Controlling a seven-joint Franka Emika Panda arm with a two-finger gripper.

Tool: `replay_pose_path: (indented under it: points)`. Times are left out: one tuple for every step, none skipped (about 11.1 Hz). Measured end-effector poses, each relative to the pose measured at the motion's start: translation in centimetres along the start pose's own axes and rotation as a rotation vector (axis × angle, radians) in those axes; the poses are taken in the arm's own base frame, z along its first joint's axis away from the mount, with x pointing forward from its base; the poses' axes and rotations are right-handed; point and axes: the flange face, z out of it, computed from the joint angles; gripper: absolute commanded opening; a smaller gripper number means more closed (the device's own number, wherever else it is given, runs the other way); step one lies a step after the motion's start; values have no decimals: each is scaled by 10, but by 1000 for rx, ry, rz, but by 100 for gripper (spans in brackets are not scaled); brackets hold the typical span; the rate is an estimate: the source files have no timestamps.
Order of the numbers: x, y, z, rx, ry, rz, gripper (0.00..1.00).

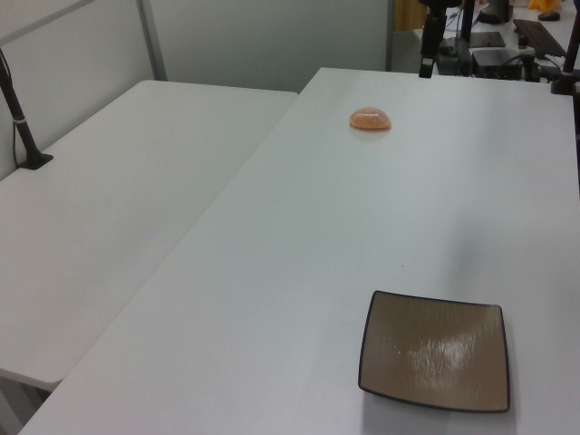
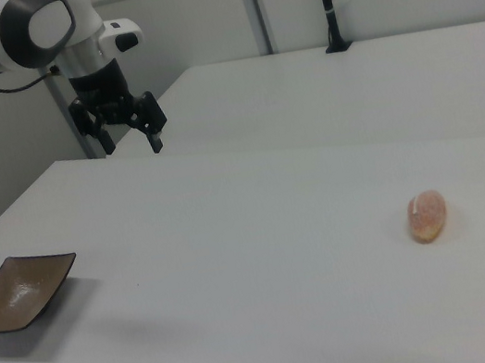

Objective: Bread is placed on a ceramic plate

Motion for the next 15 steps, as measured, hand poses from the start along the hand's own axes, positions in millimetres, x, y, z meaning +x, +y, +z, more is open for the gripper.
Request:
replay_pose_path:
  points:
    - [0, -1, 0, 0, 0, -5, 100]
    - [0, -1, 0, 0, 0, -5, 100]
    - [0, -1, -1, 0, 1, -5, 100]
    - [-1, -1, -1, 0, 2, -6, 100]
    - [-1, -1, -2, 0, 3, -6, 100]
    - [-1, -1, -2, 0, 3, -5, 100]
    - [-1, 0, -2, 0, 4, -5, 100]
    - [-1, 0, -2, 0, 4, -4, 100]
    - [-1, 1, -2, 0, 4, -5, 100]
    - [-1, 1, -3, 0, 4, -4, 100]
    - [-1, 3, -3, -1, 5, -3, 100]
    - [-1, 5, -3, -1, 5, -7, 100]
    - [-2, 6, -3, -1, 4, -43, 100]
    - [-2, 8, -2, -2, 4, -106, 100]
    - [-2, 13, -2, -3, 3, -171, 100]
